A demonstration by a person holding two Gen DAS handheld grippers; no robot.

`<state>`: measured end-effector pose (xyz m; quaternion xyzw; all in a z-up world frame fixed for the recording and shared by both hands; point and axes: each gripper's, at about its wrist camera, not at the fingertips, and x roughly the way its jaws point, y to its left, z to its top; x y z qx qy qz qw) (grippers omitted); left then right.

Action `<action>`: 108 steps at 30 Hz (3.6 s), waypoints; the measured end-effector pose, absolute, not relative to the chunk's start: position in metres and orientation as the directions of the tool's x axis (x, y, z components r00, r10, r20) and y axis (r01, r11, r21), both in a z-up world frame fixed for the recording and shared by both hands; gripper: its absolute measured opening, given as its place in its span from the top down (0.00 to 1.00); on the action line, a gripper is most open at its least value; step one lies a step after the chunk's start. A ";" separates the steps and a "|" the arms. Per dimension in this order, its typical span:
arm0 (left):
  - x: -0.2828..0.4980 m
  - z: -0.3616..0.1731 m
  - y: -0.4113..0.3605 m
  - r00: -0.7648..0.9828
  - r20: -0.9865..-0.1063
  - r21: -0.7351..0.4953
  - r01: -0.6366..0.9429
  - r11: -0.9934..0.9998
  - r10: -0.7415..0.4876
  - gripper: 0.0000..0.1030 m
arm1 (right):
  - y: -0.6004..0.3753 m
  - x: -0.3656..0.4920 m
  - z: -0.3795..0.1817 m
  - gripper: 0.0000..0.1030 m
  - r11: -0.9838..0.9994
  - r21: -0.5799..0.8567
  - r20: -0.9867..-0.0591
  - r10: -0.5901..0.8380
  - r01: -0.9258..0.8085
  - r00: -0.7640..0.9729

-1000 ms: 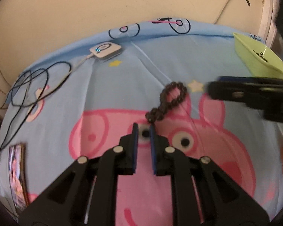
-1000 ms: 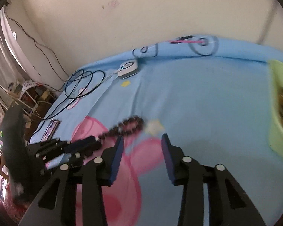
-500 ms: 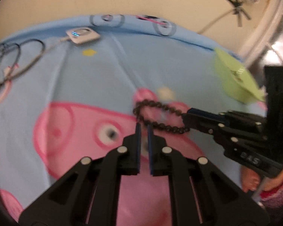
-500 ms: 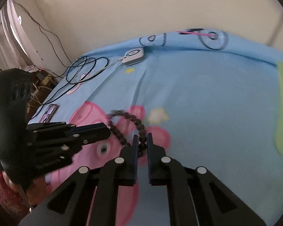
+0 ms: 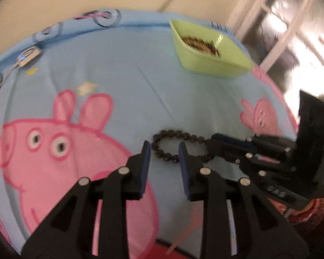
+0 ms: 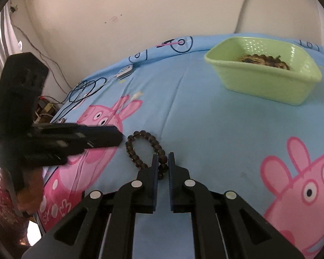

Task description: Organize jewelry

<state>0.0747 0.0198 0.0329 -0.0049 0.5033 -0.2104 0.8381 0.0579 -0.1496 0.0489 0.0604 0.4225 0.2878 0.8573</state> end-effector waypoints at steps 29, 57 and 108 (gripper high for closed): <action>0.158 0.095 -0.081 0.536 -0.751 -0.201 0.371 0.907 -0.386 0.75 | -0.277 0.126 0.101 0.95 0.866 0.468 -0.525 0.431 -0.175 0.734; -0.003 0.060 -0.006 0.696 -0.716 0.123 0.208 0.970 -0.058 0.09 | -0.193 -0.011 0.066 0.82 0.859 0.499 -0.598 0.434 -0.111 0.674; -0.011 0.049 -0.004 0.664 -0.741 0.218 0.102 0.971 0.097 0.06 | -0.206 -0.019 0.055 0.74 0.847 0.530 -0.605 0.406 -0.033 0.685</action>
